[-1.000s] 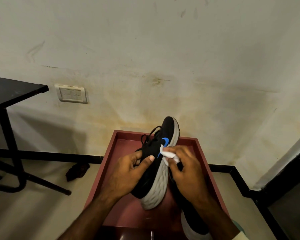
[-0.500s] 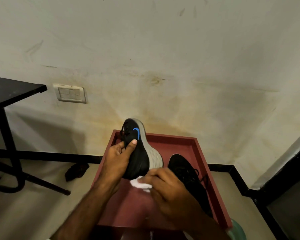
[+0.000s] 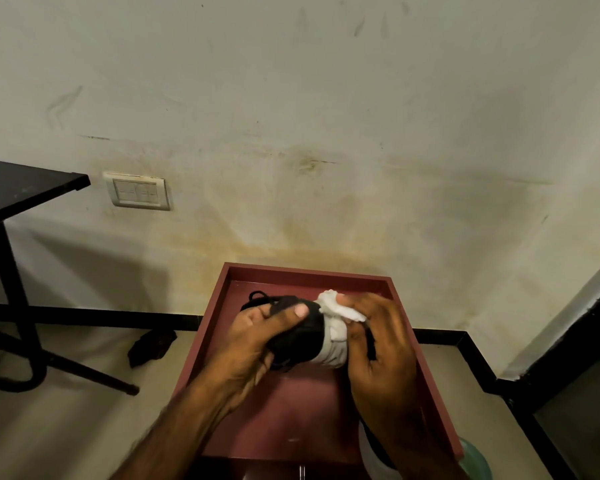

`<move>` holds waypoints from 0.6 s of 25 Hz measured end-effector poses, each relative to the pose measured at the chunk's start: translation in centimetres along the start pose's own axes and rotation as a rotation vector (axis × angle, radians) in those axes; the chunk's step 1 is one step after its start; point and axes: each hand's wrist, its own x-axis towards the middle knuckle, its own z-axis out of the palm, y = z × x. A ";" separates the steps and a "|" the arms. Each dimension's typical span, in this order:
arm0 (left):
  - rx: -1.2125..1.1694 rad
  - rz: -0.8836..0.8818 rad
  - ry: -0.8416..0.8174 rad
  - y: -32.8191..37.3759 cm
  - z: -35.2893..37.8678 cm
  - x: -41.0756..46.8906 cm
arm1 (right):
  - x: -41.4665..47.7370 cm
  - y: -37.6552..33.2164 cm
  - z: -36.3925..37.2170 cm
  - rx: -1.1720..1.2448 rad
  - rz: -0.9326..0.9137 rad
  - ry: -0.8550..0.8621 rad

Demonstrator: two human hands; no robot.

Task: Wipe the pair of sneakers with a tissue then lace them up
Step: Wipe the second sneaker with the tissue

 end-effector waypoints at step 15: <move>0.901 0.635 0.156 0.0 1.7 0.1 | 2.9 -0.1 -1.9 -0.097 -0.077 -0.082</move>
